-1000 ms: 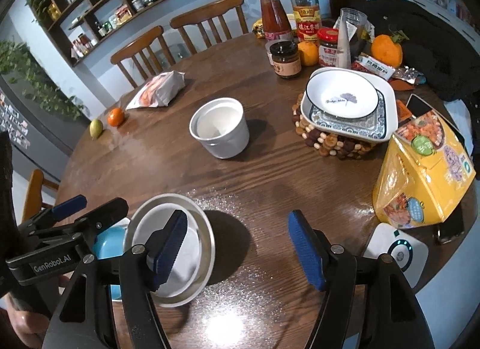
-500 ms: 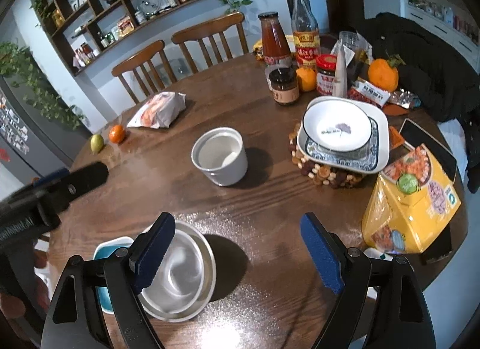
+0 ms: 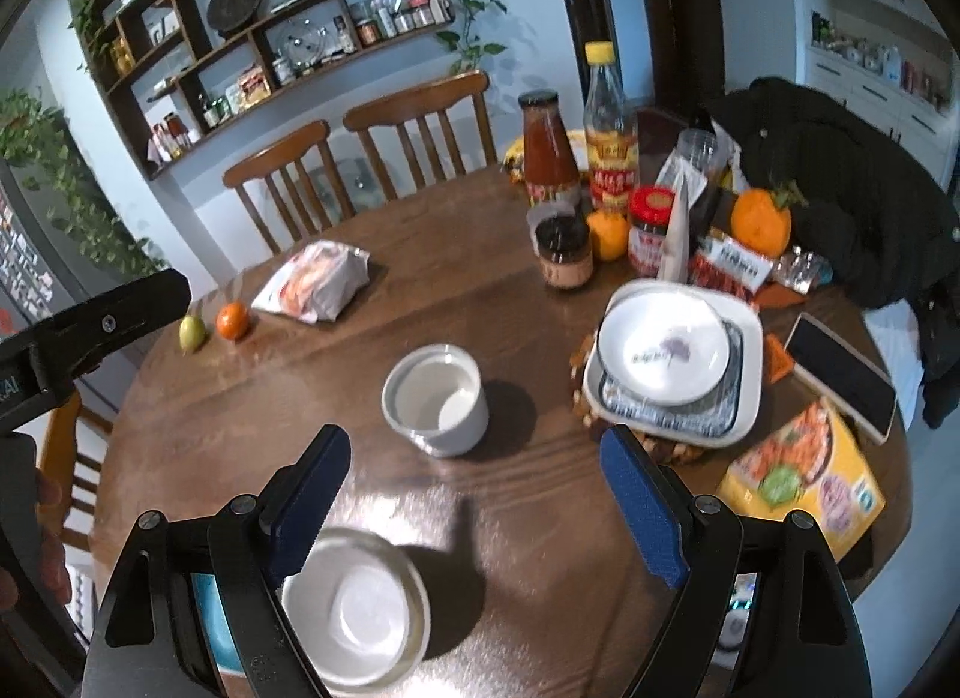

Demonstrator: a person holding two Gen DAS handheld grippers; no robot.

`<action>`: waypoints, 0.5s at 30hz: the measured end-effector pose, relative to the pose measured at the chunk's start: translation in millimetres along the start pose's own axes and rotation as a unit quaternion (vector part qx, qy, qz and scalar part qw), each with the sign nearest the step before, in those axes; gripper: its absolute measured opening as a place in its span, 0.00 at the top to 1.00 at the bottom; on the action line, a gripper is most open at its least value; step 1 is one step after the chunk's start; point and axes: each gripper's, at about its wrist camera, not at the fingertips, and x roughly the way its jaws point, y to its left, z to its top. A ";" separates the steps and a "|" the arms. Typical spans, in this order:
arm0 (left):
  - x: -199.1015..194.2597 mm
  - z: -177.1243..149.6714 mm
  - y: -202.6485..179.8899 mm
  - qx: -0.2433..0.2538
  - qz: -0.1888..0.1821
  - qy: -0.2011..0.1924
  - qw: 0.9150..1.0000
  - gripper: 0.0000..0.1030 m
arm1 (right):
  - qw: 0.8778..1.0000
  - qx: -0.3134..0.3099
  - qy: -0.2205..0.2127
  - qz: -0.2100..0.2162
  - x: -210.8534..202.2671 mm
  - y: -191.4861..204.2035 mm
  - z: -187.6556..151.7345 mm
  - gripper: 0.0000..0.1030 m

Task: Organize plates and bowls

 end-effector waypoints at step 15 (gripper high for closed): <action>103.4 -39.1 5.6 -0.012 0.015 0.119 0.993 0.01 | 0.999 0.023 0.037 -0.007 47.7 -15.1 13.4 0.17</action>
